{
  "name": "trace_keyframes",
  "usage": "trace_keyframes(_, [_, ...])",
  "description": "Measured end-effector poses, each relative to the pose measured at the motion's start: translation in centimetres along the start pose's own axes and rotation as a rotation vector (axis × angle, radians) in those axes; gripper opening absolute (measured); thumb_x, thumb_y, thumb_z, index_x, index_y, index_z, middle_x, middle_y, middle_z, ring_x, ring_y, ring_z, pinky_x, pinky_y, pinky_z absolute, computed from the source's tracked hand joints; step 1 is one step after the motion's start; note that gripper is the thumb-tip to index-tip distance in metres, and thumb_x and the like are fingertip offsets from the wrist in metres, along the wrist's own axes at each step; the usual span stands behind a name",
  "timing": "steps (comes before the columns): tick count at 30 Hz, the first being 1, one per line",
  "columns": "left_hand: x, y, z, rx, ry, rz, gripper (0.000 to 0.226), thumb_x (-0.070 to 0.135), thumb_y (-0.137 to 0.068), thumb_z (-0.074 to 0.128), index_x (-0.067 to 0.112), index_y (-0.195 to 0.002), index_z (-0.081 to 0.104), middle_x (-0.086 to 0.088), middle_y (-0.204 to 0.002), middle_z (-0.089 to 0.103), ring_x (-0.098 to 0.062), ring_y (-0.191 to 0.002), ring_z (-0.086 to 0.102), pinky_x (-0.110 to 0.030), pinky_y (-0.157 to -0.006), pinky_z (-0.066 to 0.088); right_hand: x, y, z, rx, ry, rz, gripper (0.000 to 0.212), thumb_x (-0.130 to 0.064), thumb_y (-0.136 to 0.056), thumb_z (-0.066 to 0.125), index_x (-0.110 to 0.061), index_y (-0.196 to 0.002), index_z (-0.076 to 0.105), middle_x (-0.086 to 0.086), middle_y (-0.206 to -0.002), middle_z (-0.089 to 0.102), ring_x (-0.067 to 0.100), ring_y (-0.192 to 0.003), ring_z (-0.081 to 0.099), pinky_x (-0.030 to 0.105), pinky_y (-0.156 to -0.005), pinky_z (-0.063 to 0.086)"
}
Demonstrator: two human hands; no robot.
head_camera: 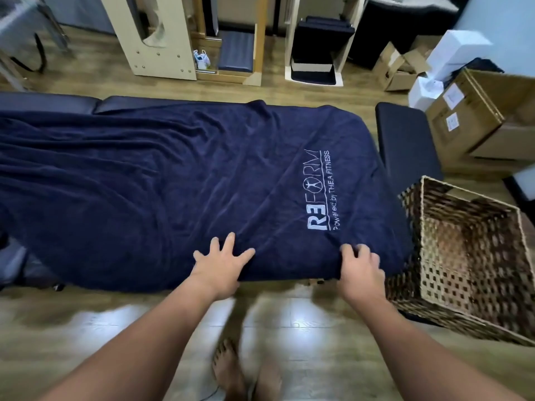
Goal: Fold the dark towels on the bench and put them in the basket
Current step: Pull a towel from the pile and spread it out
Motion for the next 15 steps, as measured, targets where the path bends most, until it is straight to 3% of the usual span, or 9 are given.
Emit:
trace_keyframes(2, [0.7, -0.6, 0.4, -0.039, 0.034, -0.045, 0.078, 0.039, -0.095, 0.06, 0.049, -0.15, 0.006, -0.013, -0.165, -0.013, -0.05, -0.147, 0.003, -0.064, -0.1, 0.039, 1.9, -0.5, 0.0, 0.035, 0.03, 0.03, 0.046, -0.014, -0.085, 0.065, -0.02, -0.127, 0.045, 0.005, -0.129, 0.045, 0.031, -0.116, 0.045, 0.045, -0.085, 0.048])
trace_keyframes(5, [1.3, -1.0, 0.3, -0.076, 0.078, -0.055, 0.085, 0.035, -0.097, 0.057, 0.059, -0.15, -0.005, -0.013, -0.166, -0.02, -0.052, -0.15, -0.005, -0.067, -0.108, 0.033, 3.1, -1.5, 0.2, 0.034, 0.141, -0.031, 0.025, -0.019, -0.079, 0.077, -0.02, -0.099, 0.062, 0.002, -0.102, 0.06, 0.028, -0.097, 0.056, 0.04, -0.074, 0.044])
trace_keyframes(8, [1.4, -0.8, 0.1, -0.091, 0.086, -0.043, 0.088, 0.037, -0.097, 0.058, 0.068, -0.146, -0.01, -0.011, -0.164, -0.028, -0.051, -0.15, -0.013, -0.07, -0.112, 0.024, 3.7, -1.6, 0.1, -0.004, 0.175, -0.078, 0.022, -0.017, -0.071, 0.083, -0.022, -0.076, 0.063, -0.002, -0.079, 0.061, 0.027, -0.081, 0.059, 0.036, -0.065, 0.033])
trace_keyframes(11, [2.7, -1.0, 0.0, -0.114, 0.061, 0.066, 0.089, 0.041, -0.096, 0.06, 0.073, -0.142, -0.01, -0.007, -0.162, -0.035, -0.046, -0.15, -0.022, -0.074, -0.115, 0.012, 6.3, -0.9, -0.3, -0.013, 0.138, 0.07, 0.013, -0.023, -0.084, 0.067, -0.023, -0.096, 0.062, -0.002, -0.1, 0.064, 0.025, -0.101, 0.059, 0.037, -0.075, 0.038])
trace_keyframes(15, [5.0, -1.8, -0.2, -0.117, 0.11, 0.116, 0.088, 0.047, -0.094, 0.061, 0.075, -0.141, -0.006, 0.001, -0.161, -0.038, -0.042, -0.15, -0.027, -0.077, -0.112, 0.01, 9.0, -0.3, -0.1, -0.046, 0.041, 0.208, 0.036, -0.029, -0.082, 0.068, -0.02, -0.114, 0.055, 0.005, -0.118, 0.053, 0.029, -0.113, 0.05, 0.041, -0.086, 0.044])
Point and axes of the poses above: each hand's wrist, its own y-axis away from the middle knuckle, its own z-axis out of the palm, x = y × z, the point moved 5 cm from there along -y, towards the middle knuckle
